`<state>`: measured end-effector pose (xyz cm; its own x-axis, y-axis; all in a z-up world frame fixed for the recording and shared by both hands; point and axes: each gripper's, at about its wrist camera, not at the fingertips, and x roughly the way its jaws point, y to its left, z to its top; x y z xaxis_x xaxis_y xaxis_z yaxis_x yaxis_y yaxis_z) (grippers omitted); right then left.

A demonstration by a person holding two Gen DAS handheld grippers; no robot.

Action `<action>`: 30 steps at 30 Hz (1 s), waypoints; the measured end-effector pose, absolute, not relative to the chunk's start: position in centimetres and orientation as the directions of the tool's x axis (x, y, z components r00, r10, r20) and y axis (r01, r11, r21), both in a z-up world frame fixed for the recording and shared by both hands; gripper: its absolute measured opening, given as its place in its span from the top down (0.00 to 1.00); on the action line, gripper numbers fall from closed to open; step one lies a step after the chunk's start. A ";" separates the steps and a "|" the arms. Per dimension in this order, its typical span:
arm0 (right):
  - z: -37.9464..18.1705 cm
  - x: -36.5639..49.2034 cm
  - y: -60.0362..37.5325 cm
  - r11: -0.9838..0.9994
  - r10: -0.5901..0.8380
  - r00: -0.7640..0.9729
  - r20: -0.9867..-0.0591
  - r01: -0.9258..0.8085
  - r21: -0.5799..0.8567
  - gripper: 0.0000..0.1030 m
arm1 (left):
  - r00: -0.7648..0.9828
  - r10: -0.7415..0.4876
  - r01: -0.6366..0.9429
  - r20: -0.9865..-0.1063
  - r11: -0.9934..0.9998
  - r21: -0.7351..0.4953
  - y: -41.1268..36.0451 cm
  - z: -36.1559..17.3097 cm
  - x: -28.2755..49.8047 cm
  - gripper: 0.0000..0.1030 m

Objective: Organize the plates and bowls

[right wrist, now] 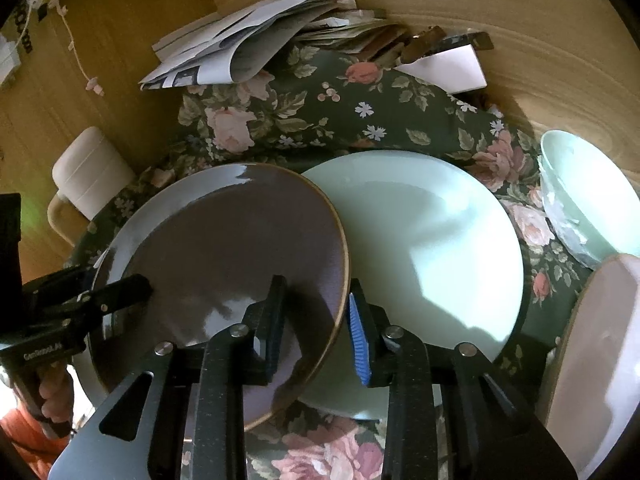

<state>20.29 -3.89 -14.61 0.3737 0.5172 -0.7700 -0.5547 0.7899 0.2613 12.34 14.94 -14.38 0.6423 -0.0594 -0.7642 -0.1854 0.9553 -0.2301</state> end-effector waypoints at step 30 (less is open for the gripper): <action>-11.8 14.7 -8.2 0.832 0.505 0.498 -0.705 -0.498 0.244 0.75 | 0.707 -0.086 -0.110 -0.702 0.967 -0.228 11.2 -11.8 9.9 0.53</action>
<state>14.71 -8.23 -11.82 0.4980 0.5047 -0.7052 -0.4979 0.8322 0.2440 9.87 11.17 -11.82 0.7072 -0.0855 -0.7018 -0.1096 0.9674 -0.2284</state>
